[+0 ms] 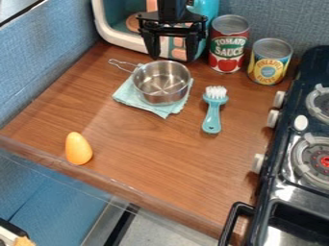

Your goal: Pick up the egg and put it on the lower right of the counter

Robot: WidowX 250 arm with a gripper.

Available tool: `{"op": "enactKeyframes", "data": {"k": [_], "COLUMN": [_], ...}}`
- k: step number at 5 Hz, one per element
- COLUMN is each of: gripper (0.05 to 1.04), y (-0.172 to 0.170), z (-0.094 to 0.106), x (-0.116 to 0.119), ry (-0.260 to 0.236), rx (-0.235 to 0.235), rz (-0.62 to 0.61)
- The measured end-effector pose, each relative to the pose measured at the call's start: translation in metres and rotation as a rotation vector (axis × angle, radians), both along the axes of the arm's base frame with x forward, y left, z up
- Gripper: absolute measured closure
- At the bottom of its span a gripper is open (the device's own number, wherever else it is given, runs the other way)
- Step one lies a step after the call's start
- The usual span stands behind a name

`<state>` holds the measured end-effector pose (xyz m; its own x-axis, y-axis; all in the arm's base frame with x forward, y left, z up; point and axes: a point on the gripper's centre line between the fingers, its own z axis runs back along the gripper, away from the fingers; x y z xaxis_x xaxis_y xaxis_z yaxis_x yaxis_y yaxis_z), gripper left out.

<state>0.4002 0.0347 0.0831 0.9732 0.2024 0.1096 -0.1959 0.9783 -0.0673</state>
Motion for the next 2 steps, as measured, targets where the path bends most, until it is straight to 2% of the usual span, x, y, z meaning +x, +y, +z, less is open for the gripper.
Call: {"op": "enactKeyframes", "data": {"k": [1,2], "gripper": [0.082,0.083], "y": [-0.001,0.015], "z": [-0.020,-0.031], "x": [-0.006,-0.042], "ry": [0.050,0.107], "rx": [-0.005,0.005], "rz": [-0.003,-0.027]}}
